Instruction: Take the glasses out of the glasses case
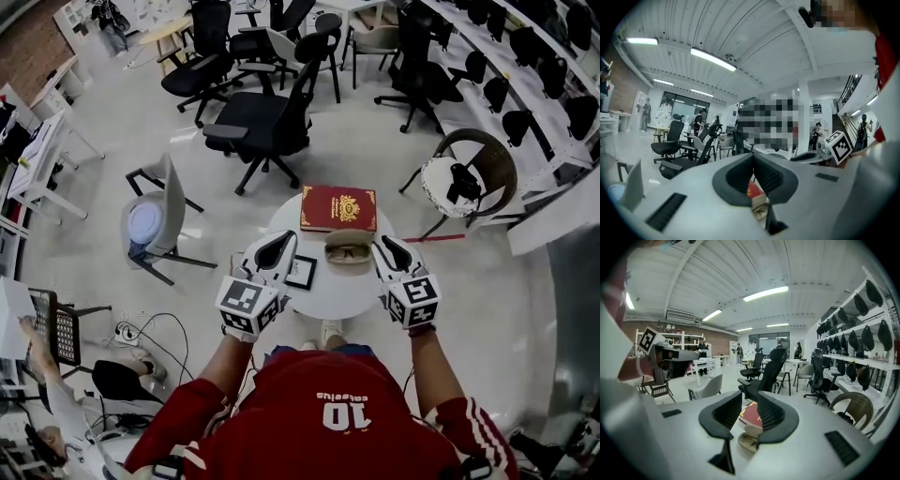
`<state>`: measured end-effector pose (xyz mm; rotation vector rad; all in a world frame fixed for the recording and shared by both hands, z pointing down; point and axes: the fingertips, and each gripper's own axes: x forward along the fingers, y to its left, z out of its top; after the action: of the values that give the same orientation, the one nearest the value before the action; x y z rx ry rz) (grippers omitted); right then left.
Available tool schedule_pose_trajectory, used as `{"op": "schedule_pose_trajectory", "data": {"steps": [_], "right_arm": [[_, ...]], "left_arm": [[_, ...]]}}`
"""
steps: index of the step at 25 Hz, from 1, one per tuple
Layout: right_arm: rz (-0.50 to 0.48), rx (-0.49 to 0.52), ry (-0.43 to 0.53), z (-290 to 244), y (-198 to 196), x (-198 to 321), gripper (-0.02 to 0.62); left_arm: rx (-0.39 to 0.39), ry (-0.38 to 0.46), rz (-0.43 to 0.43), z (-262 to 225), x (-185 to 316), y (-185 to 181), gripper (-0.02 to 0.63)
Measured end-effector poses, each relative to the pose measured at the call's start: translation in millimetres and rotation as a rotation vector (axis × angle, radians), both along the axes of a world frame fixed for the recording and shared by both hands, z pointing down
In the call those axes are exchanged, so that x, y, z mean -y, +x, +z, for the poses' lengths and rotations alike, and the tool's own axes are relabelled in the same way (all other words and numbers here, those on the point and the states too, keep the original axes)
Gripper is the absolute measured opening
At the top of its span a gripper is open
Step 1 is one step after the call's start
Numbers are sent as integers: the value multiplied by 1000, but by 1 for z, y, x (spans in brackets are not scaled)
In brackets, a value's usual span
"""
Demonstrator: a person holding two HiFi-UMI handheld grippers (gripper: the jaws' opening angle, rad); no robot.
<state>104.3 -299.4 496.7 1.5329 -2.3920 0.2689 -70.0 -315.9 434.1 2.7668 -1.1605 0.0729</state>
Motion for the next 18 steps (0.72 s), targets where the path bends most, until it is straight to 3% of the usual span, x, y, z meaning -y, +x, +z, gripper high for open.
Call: {"op": "schedule_pose_trajectory", "data": {"steps": [18], "right_arm": [[-103,-121,-175,138,10,43,97]], "left_arm": [[58,-75,-9,57,36,20,9]]}}
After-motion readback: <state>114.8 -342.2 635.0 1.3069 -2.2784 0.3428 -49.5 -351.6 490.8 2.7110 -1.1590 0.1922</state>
